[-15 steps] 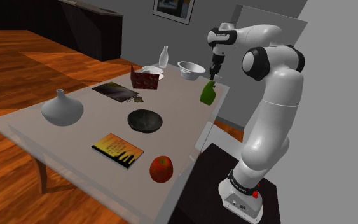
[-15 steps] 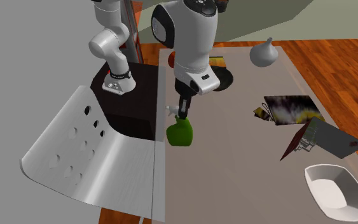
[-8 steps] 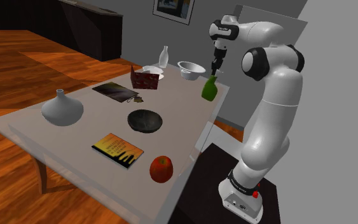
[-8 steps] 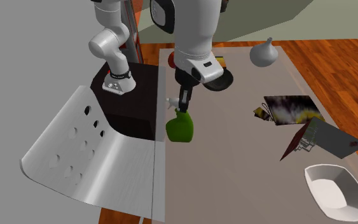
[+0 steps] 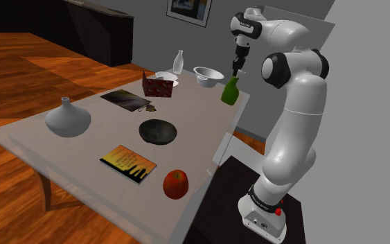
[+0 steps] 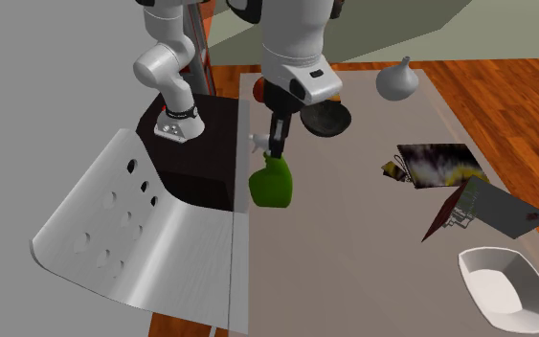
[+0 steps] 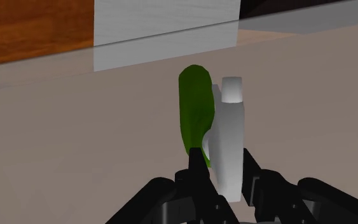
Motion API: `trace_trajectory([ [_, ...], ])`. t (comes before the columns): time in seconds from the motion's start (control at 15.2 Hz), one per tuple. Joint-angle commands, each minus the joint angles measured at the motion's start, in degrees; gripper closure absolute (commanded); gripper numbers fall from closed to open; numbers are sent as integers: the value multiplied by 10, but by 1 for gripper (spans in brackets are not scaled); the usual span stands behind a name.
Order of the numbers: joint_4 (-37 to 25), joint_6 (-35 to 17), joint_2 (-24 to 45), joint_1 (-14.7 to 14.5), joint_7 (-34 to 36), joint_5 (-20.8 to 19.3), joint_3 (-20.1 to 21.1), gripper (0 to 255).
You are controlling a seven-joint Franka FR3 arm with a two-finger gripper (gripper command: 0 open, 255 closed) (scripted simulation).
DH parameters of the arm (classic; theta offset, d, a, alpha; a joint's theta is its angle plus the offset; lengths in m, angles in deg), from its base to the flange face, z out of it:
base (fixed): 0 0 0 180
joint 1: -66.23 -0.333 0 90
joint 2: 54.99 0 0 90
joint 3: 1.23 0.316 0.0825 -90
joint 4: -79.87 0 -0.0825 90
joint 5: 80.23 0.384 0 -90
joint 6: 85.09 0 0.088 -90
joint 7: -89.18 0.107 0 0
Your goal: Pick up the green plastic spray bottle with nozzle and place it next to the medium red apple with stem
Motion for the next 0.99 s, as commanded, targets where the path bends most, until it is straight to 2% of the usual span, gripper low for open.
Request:
trace_trajectory([
  [0.0,23,-1,-24,-15,12,-12,1,255],
  [0.4,155,-13,-152,-88,99,-75,25,255],
  [0.92,264,7,-282,-143,221,-121,90,255],
])
